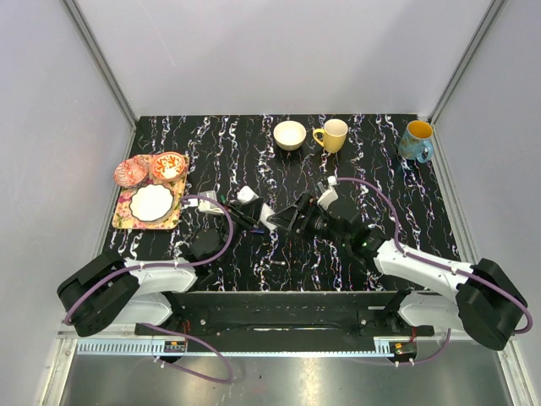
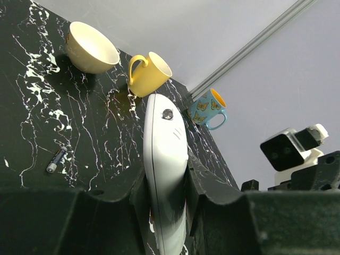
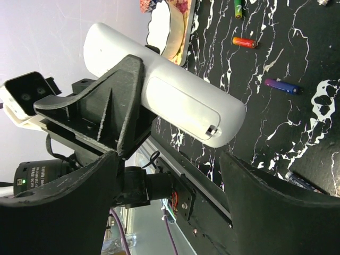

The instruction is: Load the batteries into the remote control

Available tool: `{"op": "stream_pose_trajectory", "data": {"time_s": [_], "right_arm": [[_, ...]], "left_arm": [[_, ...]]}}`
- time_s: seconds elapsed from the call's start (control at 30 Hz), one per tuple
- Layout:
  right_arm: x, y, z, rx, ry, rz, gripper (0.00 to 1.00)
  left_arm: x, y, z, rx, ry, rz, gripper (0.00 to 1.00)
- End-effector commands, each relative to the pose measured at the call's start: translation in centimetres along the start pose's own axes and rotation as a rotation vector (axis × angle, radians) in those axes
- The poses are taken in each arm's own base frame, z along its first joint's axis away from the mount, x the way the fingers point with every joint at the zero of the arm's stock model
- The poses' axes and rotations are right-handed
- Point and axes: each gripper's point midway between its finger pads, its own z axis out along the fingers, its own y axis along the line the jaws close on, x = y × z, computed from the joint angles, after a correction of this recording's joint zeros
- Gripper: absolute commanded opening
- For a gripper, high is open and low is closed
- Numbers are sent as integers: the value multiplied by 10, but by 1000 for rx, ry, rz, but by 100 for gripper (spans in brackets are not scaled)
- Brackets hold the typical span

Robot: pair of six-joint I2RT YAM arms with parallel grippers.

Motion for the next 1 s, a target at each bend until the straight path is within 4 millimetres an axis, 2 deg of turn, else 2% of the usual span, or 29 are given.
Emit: {"op": "stream_pose_trajectory", "data": {"time_s": [0.0,0.43,0.73,0.97], "right_arm": [[-15,35,-9,-95,-38,-34,83],[-17,33,-2,-93,-42,-32,83],[-20,32,1,-86,-56,-36,82],[-26,29,-2,-73,-77,-37,82]], "left_arm": [[-23,-22,10,40,-83,-13,0],[-16,-41,12,112,-45,-36,0],[-12,-45,9,132,-29,-45,0],[-11,-41,6,120,-27,-42,0]]}}
